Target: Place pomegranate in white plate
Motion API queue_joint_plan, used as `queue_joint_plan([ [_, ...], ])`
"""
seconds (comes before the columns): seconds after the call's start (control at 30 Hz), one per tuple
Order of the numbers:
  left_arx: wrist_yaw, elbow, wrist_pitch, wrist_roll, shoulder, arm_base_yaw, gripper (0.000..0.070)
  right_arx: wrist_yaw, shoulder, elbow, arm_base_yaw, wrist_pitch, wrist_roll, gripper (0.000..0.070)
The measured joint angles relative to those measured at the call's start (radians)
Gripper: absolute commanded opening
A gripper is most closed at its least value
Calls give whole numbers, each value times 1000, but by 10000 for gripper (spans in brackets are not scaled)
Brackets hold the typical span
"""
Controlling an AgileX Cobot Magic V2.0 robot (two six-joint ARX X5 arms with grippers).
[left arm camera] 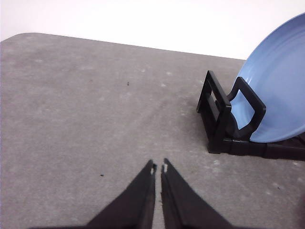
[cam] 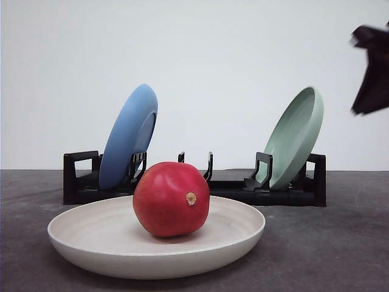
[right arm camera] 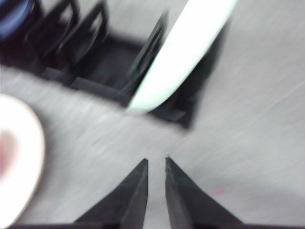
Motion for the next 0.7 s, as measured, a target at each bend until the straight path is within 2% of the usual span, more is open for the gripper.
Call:
queue_joint_plan([
  [0.23,0,0,0,0,0,0,0,73,-265,-211,-119,48,-22,62],
  [0.43,0,0,0,0,0,0,0,75,-524,-370,-204,87,-22,62],
  [0.7,0,0,0,0,0,0,0,76,-758,-475,-287,100,-22,62],
])
